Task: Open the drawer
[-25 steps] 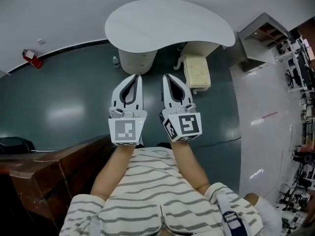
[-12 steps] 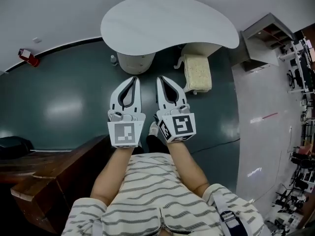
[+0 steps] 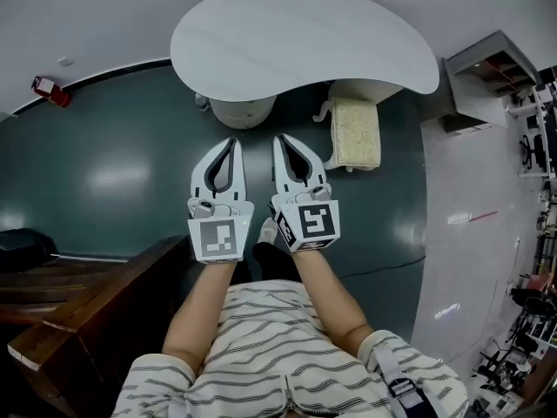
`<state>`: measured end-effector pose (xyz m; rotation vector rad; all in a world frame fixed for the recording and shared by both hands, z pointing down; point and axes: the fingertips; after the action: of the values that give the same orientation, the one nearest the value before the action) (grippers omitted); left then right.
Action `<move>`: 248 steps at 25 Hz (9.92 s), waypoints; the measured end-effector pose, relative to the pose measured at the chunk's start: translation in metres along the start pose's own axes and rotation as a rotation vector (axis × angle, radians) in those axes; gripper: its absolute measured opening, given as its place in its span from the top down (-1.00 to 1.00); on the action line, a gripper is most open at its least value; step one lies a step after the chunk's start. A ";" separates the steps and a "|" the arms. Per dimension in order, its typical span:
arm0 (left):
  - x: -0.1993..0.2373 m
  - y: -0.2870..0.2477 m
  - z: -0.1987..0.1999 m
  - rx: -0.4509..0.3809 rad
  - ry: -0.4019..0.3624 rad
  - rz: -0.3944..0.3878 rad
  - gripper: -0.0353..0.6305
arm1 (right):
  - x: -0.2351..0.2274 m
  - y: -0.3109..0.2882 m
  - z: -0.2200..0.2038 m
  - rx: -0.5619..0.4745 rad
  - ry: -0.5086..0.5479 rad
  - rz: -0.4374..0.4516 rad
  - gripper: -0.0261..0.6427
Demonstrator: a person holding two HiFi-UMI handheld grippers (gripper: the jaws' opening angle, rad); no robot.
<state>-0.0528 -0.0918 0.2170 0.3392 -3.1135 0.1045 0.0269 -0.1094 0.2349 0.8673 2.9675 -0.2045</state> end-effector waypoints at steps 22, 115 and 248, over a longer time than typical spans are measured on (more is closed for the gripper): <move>0.030 -0.089 -0.167 0.085 0.013 0.003 0.88 | -0.057 -0.101 -0.166 0.059 -0.024 -0.105 0.90; 0.049 -0.138 -0.350 0.166 -0.033 -0.006 0.88 | -0.115 -0.262 -0.453 0.207 -0.024 -0.161 0.60; -0.033 0.005 0.001 0.008 -0.105 -0.124 0.88 | -0.004 0.021 0.012 -0.033 0.004 0.048 0.88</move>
<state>-0.0217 -0.0795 0.2156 0.5546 -3.1850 0.1006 0.0416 -0.0958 0.2207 0.9348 2.9409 -0.1512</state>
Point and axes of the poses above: the fingertips, and each gripper's own axes: y backward along the fingers, x to its left, z out of its top, and after that the axes turned 1 degree about z, right-handed
